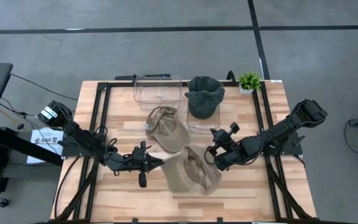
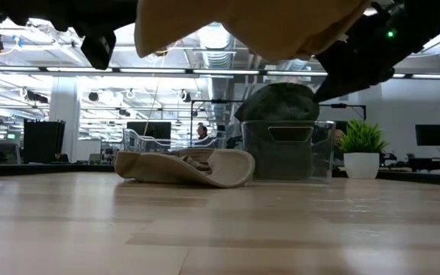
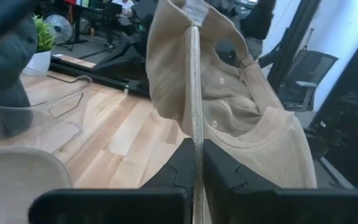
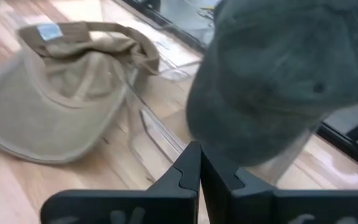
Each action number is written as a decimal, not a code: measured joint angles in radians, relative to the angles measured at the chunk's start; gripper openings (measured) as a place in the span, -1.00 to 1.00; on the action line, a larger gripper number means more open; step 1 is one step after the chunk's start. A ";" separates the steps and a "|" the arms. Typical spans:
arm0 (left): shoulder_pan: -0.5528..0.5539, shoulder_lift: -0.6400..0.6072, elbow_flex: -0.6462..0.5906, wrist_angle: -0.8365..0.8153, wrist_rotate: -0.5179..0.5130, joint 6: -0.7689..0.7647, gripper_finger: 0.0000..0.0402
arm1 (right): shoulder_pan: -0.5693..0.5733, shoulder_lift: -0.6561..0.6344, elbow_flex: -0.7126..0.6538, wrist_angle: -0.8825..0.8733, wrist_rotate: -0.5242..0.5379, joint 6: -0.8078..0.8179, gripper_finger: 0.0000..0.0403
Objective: Pick & Place hat
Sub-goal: Put the bottom brown cap into the left transparent bin
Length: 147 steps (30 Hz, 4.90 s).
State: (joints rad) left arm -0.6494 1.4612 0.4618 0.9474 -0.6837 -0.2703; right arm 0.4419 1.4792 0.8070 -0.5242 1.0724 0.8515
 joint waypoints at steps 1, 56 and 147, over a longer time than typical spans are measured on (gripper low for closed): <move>-0.004 0.000 0.000 0.000 0.000 0.000 -0.93 | 0.000 0.000 0.000 -0.020 0.000 0.017 -1.00; -0.026 0.000 0.000 -0.009 0.006 -0.004 -0.93 | -0.071 0.154 0.168 0.754 0.309 -0.885 -1.00; -0.030 0.000 0.000 -0.046 0.010 -0.031 -0.92 | 0.077 0.148 0.144 0.398 0.498 -1.120 -1.00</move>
State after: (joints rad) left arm -0.6797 1.4616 0.4621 0.9017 -0.6739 -0.3010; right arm 0.5189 1.6276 0.9508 -0.1257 1.5703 -0.2687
